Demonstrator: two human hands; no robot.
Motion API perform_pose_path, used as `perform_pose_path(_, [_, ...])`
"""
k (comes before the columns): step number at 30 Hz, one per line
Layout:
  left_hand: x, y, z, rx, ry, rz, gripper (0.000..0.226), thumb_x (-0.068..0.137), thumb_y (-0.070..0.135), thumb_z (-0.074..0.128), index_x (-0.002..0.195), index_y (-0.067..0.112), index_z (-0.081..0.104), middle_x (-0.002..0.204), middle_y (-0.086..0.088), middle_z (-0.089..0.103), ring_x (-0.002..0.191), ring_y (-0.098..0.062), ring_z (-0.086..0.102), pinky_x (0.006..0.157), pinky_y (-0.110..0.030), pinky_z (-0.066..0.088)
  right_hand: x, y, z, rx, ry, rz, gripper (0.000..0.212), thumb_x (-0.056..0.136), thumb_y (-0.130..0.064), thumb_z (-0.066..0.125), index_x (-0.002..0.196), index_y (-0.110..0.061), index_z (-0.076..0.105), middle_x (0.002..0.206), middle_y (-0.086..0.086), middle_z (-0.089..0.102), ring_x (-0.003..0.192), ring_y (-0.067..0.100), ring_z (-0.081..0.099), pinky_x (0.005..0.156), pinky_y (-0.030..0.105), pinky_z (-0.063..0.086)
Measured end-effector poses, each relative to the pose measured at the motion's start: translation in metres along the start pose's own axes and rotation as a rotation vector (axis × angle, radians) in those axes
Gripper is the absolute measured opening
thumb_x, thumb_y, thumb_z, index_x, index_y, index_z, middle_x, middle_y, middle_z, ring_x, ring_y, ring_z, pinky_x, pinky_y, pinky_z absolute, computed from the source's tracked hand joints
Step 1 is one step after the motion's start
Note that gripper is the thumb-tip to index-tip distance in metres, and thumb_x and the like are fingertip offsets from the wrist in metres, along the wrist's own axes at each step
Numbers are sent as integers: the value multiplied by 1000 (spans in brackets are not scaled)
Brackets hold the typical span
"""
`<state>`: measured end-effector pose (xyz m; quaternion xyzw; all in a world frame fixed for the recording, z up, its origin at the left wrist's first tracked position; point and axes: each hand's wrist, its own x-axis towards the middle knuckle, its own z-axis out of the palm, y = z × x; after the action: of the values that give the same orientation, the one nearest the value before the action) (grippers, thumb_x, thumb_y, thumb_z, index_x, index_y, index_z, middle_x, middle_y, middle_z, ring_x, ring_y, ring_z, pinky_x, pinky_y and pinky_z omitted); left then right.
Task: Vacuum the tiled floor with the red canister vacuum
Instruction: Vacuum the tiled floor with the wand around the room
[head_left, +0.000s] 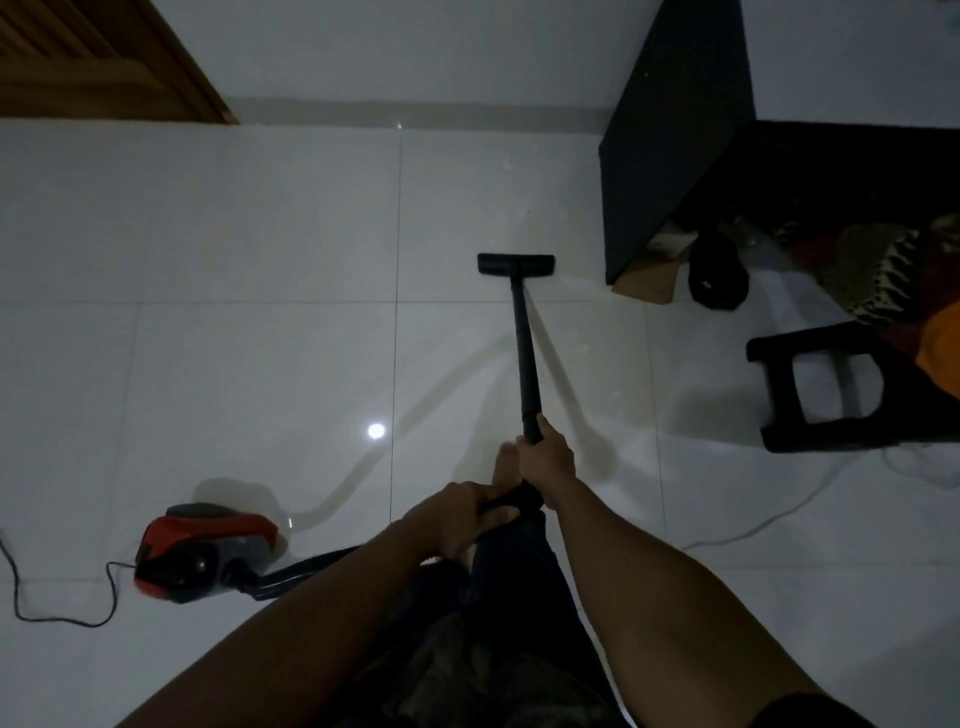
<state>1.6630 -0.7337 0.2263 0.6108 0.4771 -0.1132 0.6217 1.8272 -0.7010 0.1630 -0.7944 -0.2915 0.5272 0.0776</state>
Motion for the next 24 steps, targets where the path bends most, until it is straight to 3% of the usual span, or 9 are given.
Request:
perform_pose_path(5, [46, 18, -68, 32, 68, 1, 51, 103, 52, 45, 151, 40, 39, 103, -9, 73, 81, -10, 63, 72, -20, 44, 55, -69, -20, -1, -28, -13, 62, 101, -54, 45, 157, -32, 29, 143, 9, 56, 121, 33, 58, 95, 37, 52])
perform_pose_path(11, [111, 56, -143, -45, 120, -40, 50, 102, 52, 45, 150, 37, 43, 94, -2, 70, 81, -14, 64, 77, -27, 49, 137, -152, -55, -19, -67, -5, 62, 101, -33, 54, 158, -34, 28, 145, 7, 55, 119, 28, 59, 98, 37, 52])
perform_pose_path(15, [147, 75, -187, -94, 158, -89, 50, 102, 52, 46, 150, 36, 44, 100, -3, 71, 85, -16, 65, 82, -30, 51, 181, -201, -75, 13, -105, -1, 62, 102, -28, 53, 158, -33, 28, 141, 7, 57, 98, 22, 58, 78, 27, 47])
perform_pose_path(18, [168, 88, -219, -74, 202, -100, 52, 103, 51, 45, 153, 35, 40, 104, -5, 70, 87, -19, 64, 79, -28, 46, 213, -231, -79, -12, -115, -14, 63, 101, -30, 52, 158, -36, 27, 136, 9, 60, 97, 25, 63, 83, 36, 57])
perform_pose_path(20, [183, 95, -239, -69, 230, -117, 54, 103, 50, 45, 154, 33, 37, 112, -9, 70, 91, -21, 64, 79, -26, 43, 233, -253, -82, -5, -121, 6, 64, 101, -31, 53, 158, -37, 25, 132, 8, 62, 89, 26, 67, 78, 40, 60])
perform_pose_path(22, [195, 99, -255, -97, 251, -137, 54, 103, 50, 45, 154, 34, 38, 101, -4, 68, 85, -15, 62, 78, -25, 45, 249, -271, -85, -8, -125, 11, 64, 101, -29, 52, 158, -36, 24, 130, 7, 61, 73, 17, 62, 68, 34, 57])
perform_pose_path(24, [204, 102, -265, -116, 269, -146, 53, 103, 51, 45, 153, 36, 38, 92, 2, 65, 80, -14, 63, 76, -27, 49, 262, -284, -87, -29, -128, -6, 64, 102, -28, 51, 159, -36, 24, 131, 7, 60, 72, 13, 58, 66, 29, 52])
